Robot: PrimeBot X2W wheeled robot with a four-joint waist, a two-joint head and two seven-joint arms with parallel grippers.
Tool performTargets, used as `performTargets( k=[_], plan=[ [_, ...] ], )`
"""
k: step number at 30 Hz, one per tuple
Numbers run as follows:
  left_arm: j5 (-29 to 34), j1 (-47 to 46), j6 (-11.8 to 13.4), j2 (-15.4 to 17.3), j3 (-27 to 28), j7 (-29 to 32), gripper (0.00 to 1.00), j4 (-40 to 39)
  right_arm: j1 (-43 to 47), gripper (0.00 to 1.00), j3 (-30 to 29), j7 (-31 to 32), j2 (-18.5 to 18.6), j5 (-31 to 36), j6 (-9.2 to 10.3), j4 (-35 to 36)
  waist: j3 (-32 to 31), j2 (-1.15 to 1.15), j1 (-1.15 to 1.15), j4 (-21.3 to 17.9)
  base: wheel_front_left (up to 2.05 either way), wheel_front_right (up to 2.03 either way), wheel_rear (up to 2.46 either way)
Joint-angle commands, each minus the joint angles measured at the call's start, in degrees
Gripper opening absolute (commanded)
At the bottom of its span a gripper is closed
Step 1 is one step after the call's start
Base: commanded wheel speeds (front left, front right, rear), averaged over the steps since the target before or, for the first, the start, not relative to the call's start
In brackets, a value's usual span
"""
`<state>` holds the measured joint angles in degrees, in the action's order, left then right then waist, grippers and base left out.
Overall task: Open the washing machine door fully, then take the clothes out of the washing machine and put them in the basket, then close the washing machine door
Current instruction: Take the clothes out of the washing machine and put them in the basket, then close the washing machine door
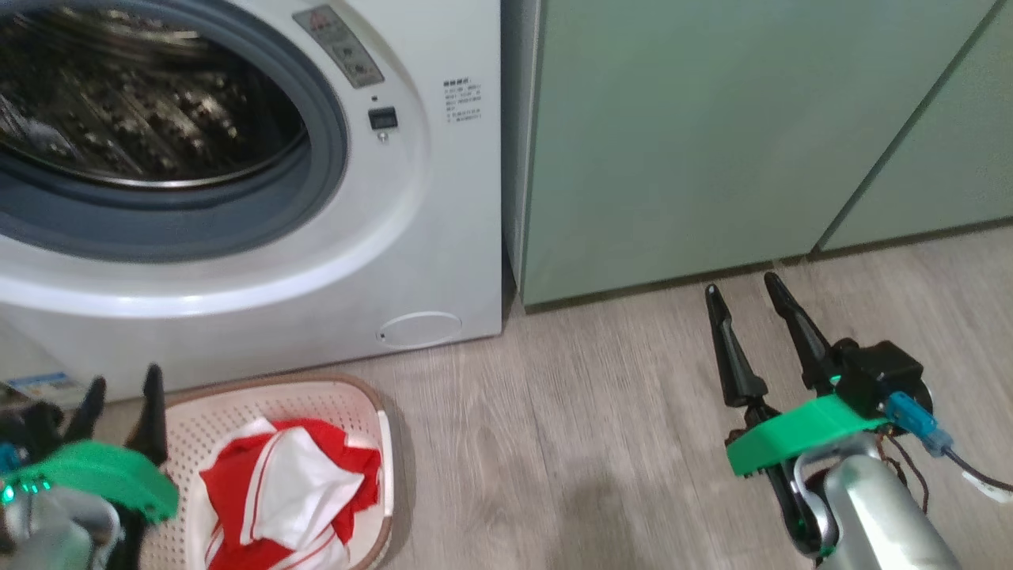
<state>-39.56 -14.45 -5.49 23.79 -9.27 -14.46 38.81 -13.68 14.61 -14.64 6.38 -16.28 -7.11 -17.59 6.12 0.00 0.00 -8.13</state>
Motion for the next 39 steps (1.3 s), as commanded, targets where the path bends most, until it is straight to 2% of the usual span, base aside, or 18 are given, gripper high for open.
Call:
performTargets(
  k=[1, 7, 13, 24, 39],
  plan=[
    [0.82, -1.47, 0.25, 1.72, 3.22, -0.53, 1.0, -1.89, -0.13, 1.0, 1.16, -0.36, 0.01, -0.3, -0.37, 1.54, -1.59, 0.0, 0.0, 0.0, 0.0, 0.0, 0.0],
    [7.63, 7.12, -0.49, -2.46, 9.96, -0.53, 1.0, -8.0, 1.82, 1.0, 0.98, -0.36, 0.48, -0.86, -0.37, 0.77, -4.81, 0.0, 0.0, 0.36, 0.0, 0.0, 0.0],
    [10.78, 11.45, -1.39, -4.96, 14.0, -0.53, 1.0, -11.95, 3.1, 1.0, 0.14, -0.36, 0.59, -1.26, -0.37, 0.32, -6.48, 0.0, 0.0, 1.16, 0.0, 0.0, 0.0],
    [14.81, 13.65, -1.96, -5.85, 14.88, -0.53, 1.0, -15.23, 3.76, 1.0, -0.95, -0.36, 0.35, -2.04, -0.37, 0.37, -7.79, 0.0, 0.0, 2.41, 0.0, 0.0, 0.0],
    [14.66, 13.6, -1.99, -5.73, 14.43, -0.53, 1.0, -15.73, 3.83, 1.0, -1.17, -0.36, 0.13, -1.99, -0.37, 0.37, -7.88, 0.0, 0.0, 2.51, 0.0, 0.0, 0.0]
  ],
)
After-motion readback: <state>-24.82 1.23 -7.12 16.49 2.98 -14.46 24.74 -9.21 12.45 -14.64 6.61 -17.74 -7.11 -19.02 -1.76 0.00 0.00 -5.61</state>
